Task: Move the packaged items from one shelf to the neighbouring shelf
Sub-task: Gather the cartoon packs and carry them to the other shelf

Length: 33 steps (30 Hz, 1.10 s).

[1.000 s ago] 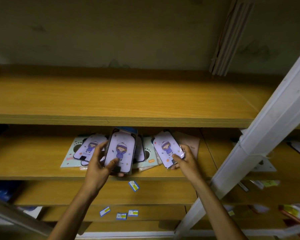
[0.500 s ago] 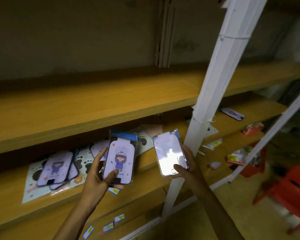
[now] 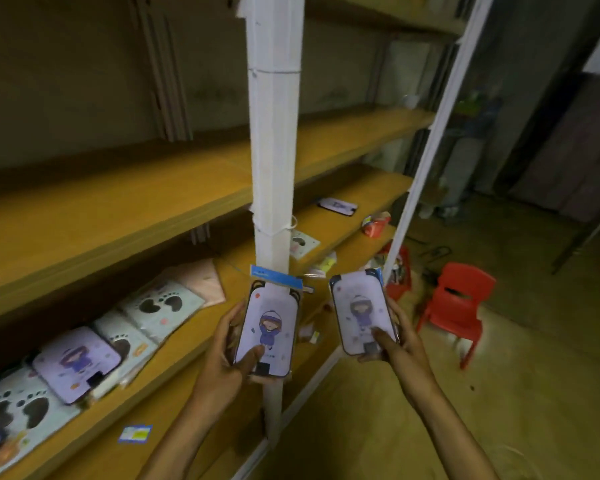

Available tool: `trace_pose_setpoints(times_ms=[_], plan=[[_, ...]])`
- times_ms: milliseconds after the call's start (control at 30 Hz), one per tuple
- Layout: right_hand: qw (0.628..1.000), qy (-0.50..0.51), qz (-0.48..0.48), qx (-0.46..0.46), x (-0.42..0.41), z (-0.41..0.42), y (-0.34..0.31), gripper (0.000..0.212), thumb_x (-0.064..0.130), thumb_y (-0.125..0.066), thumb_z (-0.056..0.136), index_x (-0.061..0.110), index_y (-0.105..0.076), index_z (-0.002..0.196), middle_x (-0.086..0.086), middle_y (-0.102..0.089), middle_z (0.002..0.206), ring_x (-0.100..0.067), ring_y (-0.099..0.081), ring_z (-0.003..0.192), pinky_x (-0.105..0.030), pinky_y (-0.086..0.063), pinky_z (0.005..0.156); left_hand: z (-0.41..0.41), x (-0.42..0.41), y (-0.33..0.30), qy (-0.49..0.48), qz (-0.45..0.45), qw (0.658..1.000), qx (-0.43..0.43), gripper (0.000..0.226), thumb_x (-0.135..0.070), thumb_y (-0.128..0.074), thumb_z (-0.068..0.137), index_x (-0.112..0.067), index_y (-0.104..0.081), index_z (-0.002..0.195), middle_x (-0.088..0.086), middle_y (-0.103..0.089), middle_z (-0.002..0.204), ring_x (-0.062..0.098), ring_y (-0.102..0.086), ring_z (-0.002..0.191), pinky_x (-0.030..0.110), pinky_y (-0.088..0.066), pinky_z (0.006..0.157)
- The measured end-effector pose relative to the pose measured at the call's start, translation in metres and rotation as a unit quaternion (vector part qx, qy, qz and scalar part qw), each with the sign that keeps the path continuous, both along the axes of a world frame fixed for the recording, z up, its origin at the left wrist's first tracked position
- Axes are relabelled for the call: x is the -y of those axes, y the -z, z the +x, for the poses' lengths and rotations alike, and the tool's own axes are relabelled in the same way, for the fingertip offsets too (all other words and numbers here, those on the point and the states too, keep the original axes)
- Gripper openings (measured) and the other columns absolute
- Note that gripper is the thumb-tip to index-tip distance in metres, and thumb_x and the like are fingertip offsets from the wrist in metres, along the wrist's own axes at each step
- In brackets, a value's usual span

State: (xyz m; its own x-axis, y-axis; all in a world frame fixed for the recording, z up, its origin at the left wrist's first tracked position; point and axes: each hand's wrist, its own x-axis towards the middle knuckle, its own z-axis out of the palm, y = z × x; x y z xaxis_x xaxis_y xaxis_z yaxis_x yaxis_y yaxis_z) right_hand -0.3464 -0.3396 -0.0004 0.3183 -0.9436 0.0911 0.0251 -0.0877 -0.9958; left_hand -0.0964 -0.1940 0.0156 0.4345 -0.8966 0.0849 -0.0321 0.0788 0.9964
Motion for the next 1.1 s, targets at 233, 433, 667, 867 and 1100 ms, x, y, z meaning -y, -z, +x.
trace_pose_setpoints(times_ms=[233,433,667,867,1100], plan=[[0.998,0.059,-0.007,0.008,0.065,-0.064,0.001,0.048,0.001,-0.058,0.091,0.028,-0.049,0.129,0.009,-0.061,0.123,-0.002,-0.066,0.101,-0.019,-0.055,0.069,-0.063,0.096,-0.007,0.058,-0.004,0.998,-0.003,0.064,0.013,-0.058,0.084,-0.017,-0.037,0.136,-0.014,-0.053,0.117,-0.014,-0.063,0.090,0.016,-0.054,0.052],[0.998,0.065,0.004,0.014,0.156,-0.118,0.002,0.049,0.007,-0.058,0.091,0.034,-0.048,0.131,0.004,-0.060,0.128,-0.011,-0.064,0.109,-0.034,-0.060,0.074,-0.111,0.194,-0.014,0.031,-0.010,0.999,-0.028,0.064,0.012,-0.060,0.083,-0.020,-0.041,0.136,-0.015,-0.056,0.119,-0.003,-0.066,0.097,0.028,-0.060,0.059],[0.999,0.038,-0.022,-0.012,0.259,-0.154,0.006,0.051,0.010,-0.058,0.092,0.030,-0.045,0.137,0.003,-0.055,0.136,-0.020,-0.057,0.122,-0.049,-0.054,0.091,-0.150,0.291,-0.019,0.005,0.002,0.998,-0.066,0.070,0.008,-0.062,0.084,-0.029,-0.040,0.139,-0.002,-0.057,0.128,0.016,-0.069,0.099,0.043,-0.060,0.055],[1.000,0.006,0.001,0.003,0.343,-0.146,0.010,0.050,0.012,-0.064,0.090,0.027,-0.047,0.135,0.003,-0.058,0.131,-0.016,-0.059,0.118,-0.035,-0.058,0.086,-0.151,0.352,-0.018,-0.033,0.006,0.998,-0.059,0.071,0.006,-0.063,0.084,-0.031,-0.038,0.139,0.005,-0.060,0.122,0.016,-0.070,0.098,0.040,-0.060,0.053],[0.998,-0.052,0.041,0.006,0.441,-0.094,0.009,0.049,0.003,-0.059,0.091,0.022,-0.045,0.134,0.001,-0.058,0.124,0.004,-0.067,0.092,-0.018,-0.056,0.063,-0.116,0.418,0.002,-0.106,0.012,0.993,-0.042,0.073,0.001,-0.065,0.083,-0.035,-0.037,0.139,0.003,-0.060,0.116,0.019,-0.071,0.094,0.040,-0.060,0.055]])
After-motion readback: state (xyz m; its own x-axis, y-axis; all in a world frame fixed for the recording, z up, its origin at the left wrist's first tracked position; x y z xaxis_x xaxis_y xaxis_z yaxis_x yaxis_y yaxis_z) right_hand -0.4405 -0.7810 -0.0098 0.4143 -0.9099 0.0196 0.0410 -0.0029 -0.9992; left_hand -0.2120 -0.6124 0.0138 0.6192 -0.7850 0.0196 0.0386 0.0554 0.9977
